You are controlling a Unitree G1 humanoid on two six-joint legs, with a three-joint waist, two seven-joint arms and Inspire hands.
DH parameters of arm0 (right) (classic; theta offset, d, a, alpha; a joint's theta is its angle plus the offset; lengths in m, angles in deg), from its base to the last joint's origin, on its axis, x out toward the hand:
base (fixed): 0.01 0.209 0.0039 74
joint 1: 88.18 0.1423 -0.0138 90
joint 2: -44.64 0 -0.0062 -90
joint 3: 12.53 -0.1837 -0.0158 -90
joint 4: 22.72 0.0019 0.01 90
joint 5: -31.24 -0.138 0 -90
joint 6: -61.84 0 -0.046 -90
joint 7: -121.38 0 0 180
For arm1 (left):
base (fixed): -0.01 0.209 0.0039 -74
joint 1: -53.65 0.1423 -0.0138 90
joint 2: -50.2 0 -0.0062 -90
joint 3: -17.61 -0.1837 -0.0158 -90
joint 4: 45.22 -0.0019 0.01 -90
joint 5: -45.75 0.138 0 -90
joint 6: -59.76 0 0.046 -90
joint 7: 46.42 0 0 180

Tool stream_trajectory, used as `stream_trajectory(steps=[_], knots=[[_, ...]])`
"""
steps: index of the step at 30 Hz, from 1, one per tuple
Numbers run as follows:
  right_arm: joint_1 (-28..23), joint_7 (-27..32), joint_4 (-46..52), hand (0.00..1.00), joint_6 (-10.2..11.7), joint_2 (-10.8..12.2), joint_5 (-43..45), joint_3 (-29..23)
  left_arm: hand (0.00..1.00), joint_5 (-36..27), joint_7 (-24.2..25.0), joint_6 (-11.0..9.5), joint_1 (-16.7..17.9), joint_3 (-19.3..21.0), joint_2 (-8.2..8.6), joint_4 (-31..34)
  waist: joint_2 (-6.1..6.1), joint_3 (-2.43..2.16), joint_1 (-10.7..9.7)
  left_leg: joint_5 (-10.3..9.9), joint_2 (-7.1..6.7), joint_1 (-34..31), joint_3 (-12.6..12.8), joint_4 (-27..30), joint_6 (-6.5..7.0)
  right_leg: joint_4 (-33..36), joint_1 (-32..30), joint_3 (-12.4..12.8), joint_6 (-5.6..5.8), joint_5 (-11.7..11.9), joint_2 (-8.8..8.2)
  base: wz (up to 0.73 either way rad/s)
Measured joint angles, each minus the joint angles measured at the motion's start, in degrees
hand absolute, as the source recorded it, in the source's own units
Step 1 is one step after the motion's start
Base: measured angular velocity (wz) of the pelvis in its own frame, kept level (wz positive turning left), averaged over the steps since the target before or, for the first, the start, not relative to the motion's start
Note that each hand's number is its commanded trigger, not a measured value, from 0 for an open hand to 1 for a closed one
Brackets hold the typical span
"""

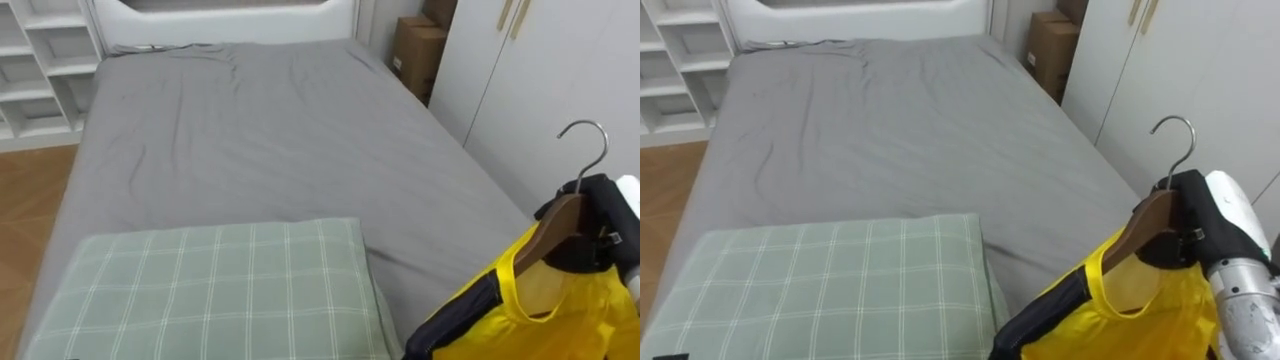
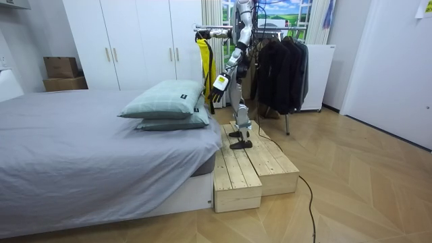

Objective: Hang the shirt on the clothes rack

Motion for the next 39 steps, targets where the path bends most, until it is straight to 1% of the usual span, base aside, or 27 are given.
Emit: stream_trajectory(steps=[5,9,13,17,19,21,24,28,30,31,33,35,37,39], knots=[[-1.13,0.10,0.01,1.00,-0.07,0.01,1.83,0.02,0.00,-0.60,0.29,0.04,0.09,0.01,0.26,0.31,0.07,0.00,0.52,0.00,0.01,0.03,0.00,-0.10,0.00,0.00,-0.06,-0.03,0.00,0.00,0.01,0.00],[-2.29,-0.01,0.01,1.00,-1.00,0.04,3.47,0.01,0.00,-0.60,0.97,0.44,0.46,0.02,1.02,-0.92,0.08,0.01,1.04,0.00,0.00,0.02,0.00,-0.28,0.00,-0.01,-0.14,-0.06,0.01,-0.01,0.03,0.00],[-2.29,0.06,0.03,1.00,-1.30,0.04,4.54,-0.02,0.00,-0.57,0.96,0.82,1.68,0.14,1.17,-1.88,-0.31,0.01,1.22,-0.01,0.00,0.01,0.03,-0.38,0.00,-0.09,-0.27,-0.11,0.01,-0.01,0.08,0.00],[-2.29,0.10,0.81,1.00,-1.77,0.14,5.31,-0.03,0.00,-0.61,0.95,1.45,2.97,1.97,1.37,-2.06,-0.95,0.02,1.49,-0.01,0.03,-0.20,-0.02,-0.38,-0.01,-0.13,-0.43,-0.17,0.02,-0.02,0.07,0.00],[-2.47,0.25,3.19,1.00,-1.97,0.70,6.14,-0.03,0.00,-0.61,0.95,1.79,3.33,2.03,1.44,-2.30,-0.97,0.02,1.46,-0.01,0.02,-0.22,-0.01,-0.37,-0.01,-0.13,-0.43,-0.10,0.02,-0.02,0.06,0.00],[-2.83,0.60,7.21,1.00,-2.00,0.84,7.77,-0.02,0.00,-0.60,0.95,1.87,3.28,2.45,1.50,-4.17,-0.97,0.01,1.72,-0.01,0.01,-0.19,-0.01,-0.38,0.00,-0.12,-0.35,-0.06,0.02,-0.02,0.07,0.00],[-2.97,1.93,10.79,1.00,-1.99,1.09,7.85,-0.01,0.00,-0.56,0.95,2.08,3.16,2.65,1.54,-5.68,-1.08,-0.06,2.26,-0.01,0.06,0.07,-0.02,-0.37,-0.01,-0.09,-0.12,-0.11,0.02,-0.02,0.08,0.00],[-3.61,3.13,12.38,1.00,-2.38,1.74,9.23,0.18,0.00,-0.55,0.93,3.25,3.34,2.43,1.76,-5.86,-1.19,-0.08,3.10,-0.02,0.00,-0.10,-0.38,-0.24,0.00,0.02,-0.04,-0.21,0.02,-0.01,0.01,0.00],[-3.66,3.20,13.41,1.00,-3.05,2.40,10.69,0.25,0.00,-0.52,0.90,3.64,3.13,2.20,1.87,-5.86,-1.17,-0.07,2.99,-0.03,-0.26,-0.42,-1.01,-0.01,0.03,0.04,-0.03,-0.59,0.02,-0.02,-0.08,0.12],[-3.85,3.19,14.77,1.00,-3.66,2.77,11.29,0.32,0.00,-0.54,0.90,4.20,3.10,1.84,1.95,-5.88,-1.13,-0.06,2.93,-0.03,-0.56,-0.84,-1.55,0.12,0.04,0.03,-0.10,-1.03,0.02,-0.02,-0.19,0.17],[-4.75,3.19,17.40,1.00,-4.29,2.92,11.35,0.51,0.00,-0.61,0.81,4.55,2.93,1.79,2.24,-5.90,-1.04,0.00,3.05,-0.03,-0.61,-1.02,-1.72,0.36,0.06,0.03,-0.18,-1.13,0.02,-0.02,-0.21,0.09],[-5.17,3.18,19.64,1.00,-4.39,3.05,11.34,0.97,0.00,-0.61,0.52,4.90,2.77,1.72,2.45,-5.90,-0.90,0.06,3.08,-0.08,-0.63,-1.25,-1.96,0.61,0.12,0.03,-0.23,-1.29,0.02,-0.02,-0.22,0.05],[-5.20,3.16,21.62,1.00,-4.99,3.05,11.28,1.40,0.00,-0.56,0.46,5.66,2.42,1.69,2.75,-5.98,-0.69,0.15,3.17,-0.08,-0.68,-1.34,-2.22,0.64,0.12,0.04,-0.21,-1.26,0.02,-0.02,-0.20,0.06],[-5.20,3.14,22.63,1.00,-5.35,3.07,11.30,2.00,0.00,-0.55,0.43,5.75,2.04,1.60,2.77,-6.13,-0.60,0.21,3.18,-0.08,-0.68,-1.44,-2.23,0.64,0.12,0.04,-0.29,-1.27,0.03,-0.02,-0.18,0.00]])
